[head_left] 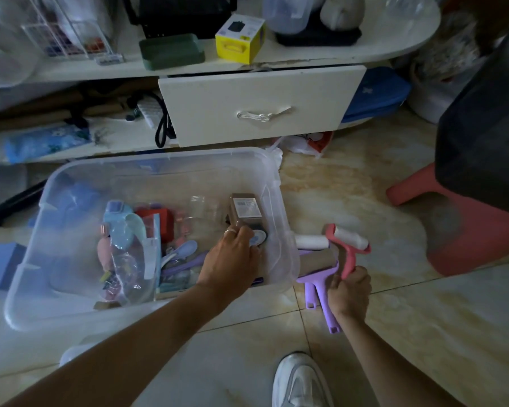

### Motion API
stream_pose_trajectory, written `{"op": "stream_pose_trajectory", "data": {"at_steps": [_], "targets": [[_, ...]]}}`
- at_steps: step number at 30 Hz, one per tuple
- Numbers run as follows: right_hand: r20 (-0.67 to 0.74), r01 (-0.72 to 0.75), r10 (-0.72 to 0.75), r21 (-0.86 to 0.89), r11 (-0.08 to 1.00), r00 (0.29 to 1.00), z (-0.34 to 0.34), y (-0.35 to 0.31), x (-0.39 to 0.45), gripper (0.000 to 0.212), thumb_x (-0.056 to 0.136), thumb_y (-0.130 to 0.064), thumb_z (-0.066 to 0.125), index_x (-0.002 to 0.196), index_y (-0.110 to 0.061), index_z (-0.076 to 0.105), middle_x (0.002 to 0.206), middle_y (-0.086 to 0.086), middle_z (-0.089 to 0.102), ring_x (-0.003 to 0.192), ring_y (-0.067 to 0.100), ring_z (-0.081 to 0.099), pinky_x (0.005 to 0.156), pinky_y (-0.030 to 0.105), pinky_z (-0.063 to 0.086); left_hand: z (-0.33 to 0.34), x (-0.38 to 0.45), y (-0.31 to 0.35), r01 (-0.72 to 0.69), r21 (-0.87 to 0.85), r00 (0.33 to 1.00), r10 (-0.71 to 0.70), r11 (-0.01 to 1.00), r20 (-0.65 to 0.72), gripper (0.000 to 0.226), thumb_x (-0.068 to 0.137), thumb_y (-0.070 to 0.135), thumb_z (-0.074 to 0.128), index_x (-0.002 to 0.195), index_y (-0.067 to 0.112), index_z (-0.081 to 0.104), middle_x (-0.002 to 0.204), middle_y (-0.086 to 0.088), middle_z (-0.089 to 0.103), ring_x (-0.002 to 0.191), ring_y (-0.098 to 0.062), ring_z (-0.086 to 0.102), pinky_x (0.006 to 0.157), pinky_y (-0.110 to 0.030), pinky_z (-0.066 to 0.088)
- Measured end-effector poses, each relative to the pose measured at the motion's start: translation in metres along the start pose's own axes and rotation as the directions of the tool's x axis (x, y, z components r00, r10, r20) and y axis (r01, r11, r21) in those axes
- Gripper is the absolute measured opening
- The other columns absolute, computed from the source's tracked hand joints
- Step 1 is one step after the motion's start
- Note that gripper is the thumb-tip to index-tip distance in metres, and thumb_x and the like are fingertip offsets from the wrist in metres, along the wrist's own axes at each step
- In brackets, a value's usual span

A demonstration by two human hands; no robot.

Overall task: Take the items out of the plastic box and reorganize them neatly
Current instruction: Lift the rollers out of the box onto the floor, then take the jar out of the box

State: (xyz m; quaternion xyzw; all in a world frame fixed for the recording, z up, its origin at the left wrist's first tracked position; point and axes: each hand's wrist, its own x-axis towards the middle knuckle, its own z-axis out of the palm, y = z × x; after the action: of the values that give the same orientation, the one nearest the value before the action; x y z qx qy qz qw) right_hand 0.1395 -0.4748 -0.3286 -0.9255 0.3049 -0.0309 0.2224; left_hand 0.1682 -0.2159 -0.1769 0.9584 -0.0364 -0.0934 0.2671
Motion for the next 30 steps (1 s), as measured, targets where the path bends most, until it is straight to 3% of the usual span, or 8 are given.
{"op": "stream_pose_trajectory", "data": {"at_steps": [4,8,11,14,17,21,25,30], "targets": [[0.081,0.004,0.007,-0.135,0.991,0.997,-0.003,-0.006,-0.002,0.037,0.09,-0.026,0.06,0.111,0.0,0.044,0.106,0.022,0.052,0.092,0.039,0.053,0.067,0.039,0.043,-0.004,0.0,-0.005,0.038,0.034,0.999,-0.039,0.999,0.018,0.023,0.097,0.027,0.041,0.115,0.018,0.05,0.113,-0.01,0.059,0.096,-0.025,0.063,0.076,-0.039,0.058],[0.033,-0.109,0.115,-0.161,0.981,0.993,-0.03,-0.034,-0.004,0.048,0.087,-0.03,0.061,0.117,0.003,0.045,0.115,0.025,0.05,0.107,0.043,0.05,0.083,0.05,0.048,-0.032,-0.006,-0.016,0.058,0.106,0.998,-0.06,0.993,0.017,0.026,0.098,0.028,0.044,0.118,0.015,0.053,0.117,-0.007,0.056,0.103,-0.025,0.058,0.084,-0.037,0.054],[-0.209,0.114,-0.129,-0.082,0.99,0.969,-0.067,-0.087,0.008,0.039,0.085,-0.024,0.06,0.108,0.006,0.049,0.109,0.03,0.052,0.1,0.045,0.052,0.078,0.049,0.048,-0.062,-0.015,-0.032,0.037,0.121,0.997,-0.044,0.992,0.056,0.03,0.099,0.032,0.049,0.115,0.014,0.066,0.127,-0.005,0.05,0.113,-0.022,0.05,0.086,-0.034,0.054],[-0.364,0.37,-0.355,-0.029,0.928,0.861,-0.108,-0.17,0.016,0.026,0.081,-0.012,0.057,0.104,-0.003,0.05,0.109,0.022,0.051,0.099,0.035,0.049,0.08,0.042,0.043,-0.087,-0.016,-0.051,0.075,0.221,0.997,-0.077,0.972,-0.001,0.031,0.098,0.037,0.049,0.111,0.017,0.069,0.118,-0.007,0.054,0.106,-0.026,0.053,0.079,-0.036,0.051],[-0.395,0.653,-0.599,0.002,0.758,0.697,-0.119,-0.249,0.005,0.016,0.086,-0.008,0.05,0.102,-0.01,0.049,0.11,0.011,0.047,0.096,0.021,0.046,0.08,0.027,0.043,-0.099,-0.018,-0.063,0.111,0.234,0.992,-0.121,0.966,0.028,0.058,0.095,0.045,0.021,0.111,0.014,0.067,0.117,-0.013,0.054,0.107,-0.034,0.05,0.083,-0.042,0.046],[-0.043,0.852,-0.851,0.023,0.523,0.523,-0.068,-0.298,-0.031,0.012,0.09,-0.011,0.05,0.101,-0.009,0.049,0.101,0.007,0.048,0.088,0.02,0.05,0.069,0.029,0.052,-0.093,-0.021,-0.082,0.23,0.178,0.973,-0.23,0.957,-0.018,0.038,0.095,0.032,0.044,0.126,0.014,0.057,0.128,-0.011,0.051,0.112,-0.031,0.053,0.083,-0.04,0.047],[0.463,0.664,-0.492,-0.364,0.652,0.737,-0.003,-0.282,-0.043,0.057,0.091,-0.035,0.065,0.137,-0.011,0.041,0.134,0.017,0.045,0.118,0.034,0.051,0.092,0.043,0.051,-0.082,-0.024,-0.09,0.254,0.159,0.966,-0.258,0.954,0.005,0.041,0.094,0.036,0.051,0.124,0.008,0.05,0.125,-0.015,0.054,0.109,-0.037,0.058,0.082,-0.041,0.046],[0.564,0.677,-0.38,-0.553,0.486,0.733,0.011,-0.263,-0.033,0.09,0.076,-0.041,0.081,0.14,-0.007,0.028,0.14,0.023,0.038,0.122,0.035,0.048,0.097,0.04,0.048,-0.071,-0.029,-0.1,0.238,0.11,0.97,-0.241,0.965,0.02,0.038,0.093,0.028,0.05,0.126,0.009,0.05,0.123,-0.014,0.055,0.105,-0.035,0.059,0.077,-0.038,0.044]]}}
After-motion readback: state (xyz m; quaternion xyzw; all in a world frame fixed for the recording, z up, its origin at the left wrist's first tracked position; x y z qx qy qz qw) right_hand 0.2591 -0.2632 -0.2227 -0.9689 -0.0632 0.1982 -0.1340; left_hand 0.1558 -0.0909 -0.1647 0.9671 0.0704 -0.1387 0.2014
